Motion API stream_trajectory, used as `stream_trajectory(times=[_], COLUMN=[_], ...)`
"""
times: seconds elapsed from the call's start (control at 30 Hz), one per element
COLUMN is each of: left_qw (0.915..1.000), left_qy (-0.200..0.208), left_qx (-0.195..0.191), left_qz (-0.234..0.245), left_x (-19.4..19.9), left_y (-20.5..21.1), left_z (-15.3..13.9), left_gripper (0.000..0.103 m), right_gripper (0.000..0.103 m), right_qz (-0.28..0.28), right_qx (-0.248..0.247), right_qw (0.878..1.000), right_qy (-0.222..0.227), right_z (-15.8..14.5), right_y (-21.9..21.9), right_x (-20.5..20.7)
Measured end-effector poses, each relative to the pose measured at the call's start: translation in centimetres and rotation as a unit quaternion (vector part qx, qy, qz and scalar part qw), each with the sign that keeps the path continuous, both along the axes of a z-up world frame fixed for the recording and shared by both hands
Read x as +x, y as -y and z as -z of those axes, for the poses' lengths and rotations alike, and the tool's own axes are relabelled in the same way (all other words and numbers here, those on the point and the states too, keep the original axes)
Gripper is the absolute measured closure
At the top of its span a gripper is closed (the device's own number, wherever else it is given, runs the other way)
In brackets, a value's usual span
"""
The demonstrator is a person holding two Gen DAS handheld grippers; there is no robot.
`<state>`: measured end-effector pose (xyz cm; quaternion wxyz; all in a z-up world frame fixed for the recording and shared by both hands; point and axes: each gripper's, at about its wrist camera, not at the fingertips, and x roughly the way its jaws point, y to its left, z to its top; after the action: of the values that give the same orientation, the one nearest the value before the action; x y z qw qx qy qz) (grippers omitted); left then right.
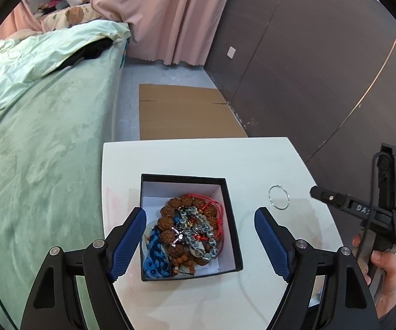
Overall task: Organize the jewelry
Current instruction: 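Move the right tool to the silver hoop earring and grasp it, then carry the hoop earring over the box and open the right tool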
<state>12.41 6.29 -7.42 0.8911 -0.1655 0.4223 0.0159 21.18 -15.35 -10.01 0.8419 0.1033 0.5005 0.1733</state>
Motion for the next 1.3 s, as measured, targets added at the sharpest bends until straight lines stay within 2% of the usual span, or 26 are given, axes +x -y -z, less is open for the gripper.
stream_trajectory(times=[0.33, 0.57, 0.83, 0.97, 1.03, 1.07, 1.3], left_qw=[1.0, 0.9999, 0.9995, 0.9995, 0.9995, 0.9995, 0.9996], left_qy=[-0.002, -0.005, -0.004, -0.006, -0.006, -0.005, 0.004], left_qx=[-0.003, -0.016, -0.03, -0.031, -0.031, -0.031, -0.027], left_qz=[0.003, 0.001, -0.001, -0.004, -0.005, -0.005, -0.009], left_x=[1.7, 3.3, 3.7, 3.5, 3.3, 3.3, 2.2], left_y=[-0.9, -2.0, -2.6, -2.7, -2.8, -2.8, -2.7], left_z=[0.5, 1.1, 1.2, 1.2, 1.0, 1.0, -0.1], left_gripper=[0.021, 0.021, 0.021, 0.021, 0.021, 0.021, 0.021], right_gripper=[0.03, 0.03, 0.031, 0.034, 0.042, 0.051, 0.053], right_qz=[-0.019, -0.047, -0.075, -0.078, -0.084, -0.09, -0.09], right_qx=[-0.074, -0.108, -0.202, -0.198, -0.198, -0.197, -0.185], right_qw=[0.997, 0.993, 0.976, 0.977, 0.977, 0.976, 0.979], right_qy=[-0.022, -0.031, 0.009, 0.01, 0.01, 0.011, -0.01], right_z=[2.7, 4.1, 4.3, 4.0, 3.9, 3.7, 3.6], right_y=[-2.4, -3.9, -6.2, -6.1, -6.3, -6.4, -6.0], right_x=[2.2, 2.9, 2.4, 2.2, 2.1, 1.9, 0.9])
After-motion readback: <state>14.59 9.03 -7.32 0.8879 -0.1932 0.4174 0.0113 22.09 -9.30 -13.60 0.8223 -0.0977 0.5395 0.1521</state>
